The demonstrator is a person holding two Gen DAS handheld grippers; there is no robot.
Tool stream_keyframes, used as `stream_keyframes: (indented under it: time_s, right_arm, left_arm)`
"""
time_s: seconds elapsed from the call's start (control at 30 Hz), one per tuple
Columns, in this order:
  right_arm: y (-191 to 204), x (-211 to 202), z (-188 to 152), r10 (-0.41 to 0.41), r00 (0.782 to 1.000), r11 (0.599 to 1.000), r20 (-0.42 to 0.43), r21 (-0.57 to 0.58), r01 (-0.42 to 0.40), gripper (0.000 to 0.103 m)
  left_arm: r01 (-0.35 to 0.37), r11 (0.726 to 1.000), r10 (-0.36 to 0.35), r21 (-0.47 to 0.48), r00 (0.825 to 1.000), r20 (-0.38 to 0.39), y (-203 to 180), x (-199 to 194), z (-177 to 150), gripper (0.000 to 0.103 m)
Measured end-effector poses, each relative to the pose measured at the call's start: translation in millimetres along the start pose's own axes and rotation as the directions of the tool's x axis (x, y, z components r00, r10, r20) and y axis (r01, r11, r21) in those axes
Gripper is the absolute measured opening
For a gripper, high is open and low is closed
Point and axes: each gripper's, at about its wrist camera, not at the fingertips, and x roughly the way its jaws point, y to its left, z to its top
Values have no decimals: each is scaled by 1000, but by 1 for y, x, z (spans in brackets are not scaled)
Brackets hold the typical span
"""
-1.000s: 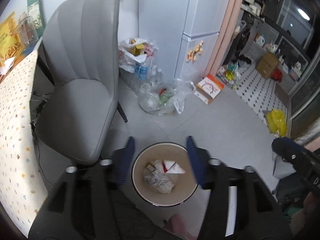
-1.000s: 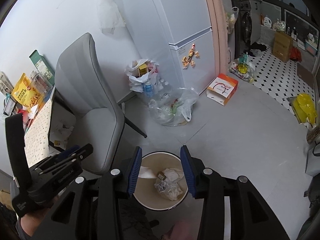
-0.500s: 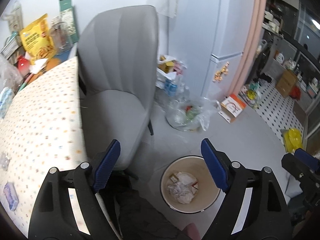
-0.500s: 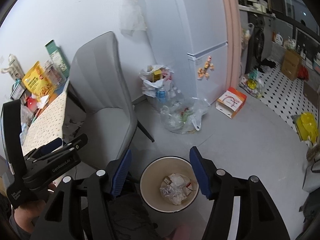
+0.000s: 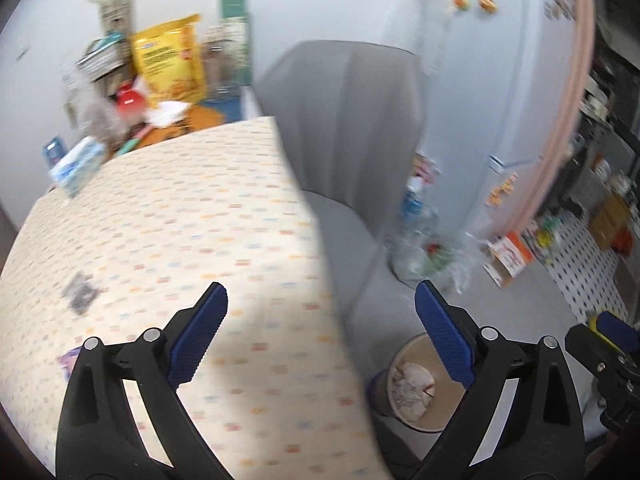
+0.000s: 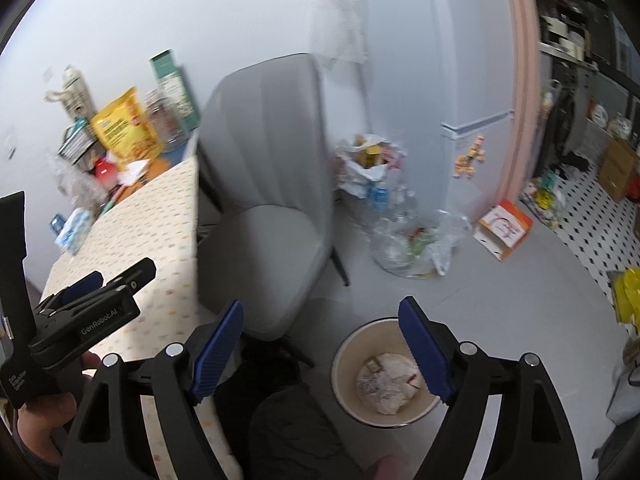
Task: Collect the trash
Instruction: 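Return both open tools to the table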
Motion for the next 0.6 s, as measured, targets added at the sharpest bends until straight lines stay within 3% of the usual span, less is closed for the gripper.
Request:
stream_keyframes:
  time_s: [0.33, 0.6]
  right_arm:
    - [113, -12, -21, 91, 996, 980, -25, -177, -94, 79]
    - [169, -36, -47, 111, 993, 962, -31, -246, -115, 79]
  left_arm:
    - [-74, 985, 80, -157, 996, 32, 106, -29, -20, 94]
    - [-94, 967, 112, -235, 991, 67, 164, -56, -36, 94]
